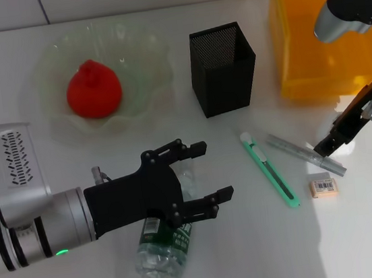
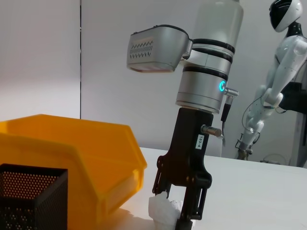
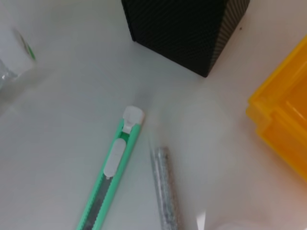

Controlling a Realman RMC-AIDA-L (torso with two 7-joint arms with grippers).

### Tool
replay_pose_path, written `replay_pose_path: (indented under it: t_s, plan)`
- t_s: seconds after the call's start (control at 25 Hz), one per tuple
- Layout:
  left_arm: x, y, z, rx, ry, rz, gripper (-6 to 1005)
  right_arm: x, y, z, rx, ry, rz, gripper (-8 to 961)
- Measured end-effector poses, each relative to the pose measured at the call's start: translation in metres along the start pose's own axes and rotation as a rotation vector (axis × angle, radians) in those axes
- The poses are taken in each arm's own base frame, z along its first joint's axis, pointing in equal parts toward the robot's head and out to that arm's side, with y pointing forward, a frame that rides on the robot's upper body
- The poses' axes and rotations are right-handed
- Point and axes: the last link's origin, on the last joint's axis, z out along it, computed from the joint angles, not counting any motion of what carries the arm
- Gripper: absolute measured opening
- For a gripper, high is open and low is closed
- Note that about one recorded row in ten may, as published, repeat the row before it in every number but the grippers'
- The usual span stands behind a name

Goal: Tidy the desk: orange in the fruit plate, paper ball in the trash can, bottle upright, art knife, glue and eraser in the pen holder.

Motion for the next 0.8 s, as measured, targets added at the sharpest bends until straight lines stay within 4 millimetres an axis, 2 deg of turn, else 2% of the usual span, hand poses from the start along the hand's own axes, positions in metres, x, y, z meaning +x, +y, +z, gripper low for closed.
replay_pose_path:
  t_s: [0.32,0.48,0.64,0.8]
  plan:
    - [-0.002,0.001,-0.001,0.001,-0.005,-0.003,830,-0.001,0.003,0.0,-0.005,0.012,0.006,569]
    - [-0.003,0.001,-0.002,-0.001,-0.011,-0.002,830,-0.003,0.007,-0.008,-0.022,0.0,0.007,546]
    - [-0.003,0.001,-0.001,-0.007,-0.016,0.004,830,-0.011,0.007,-0.038,-0.004,-0.082,0.008,527]
    - [-0.003,0.001,-0.001,-0.009,-0.017,0.007,830,-0.021,-0.012,-0.083,0.105,-0.257,0.051,536]
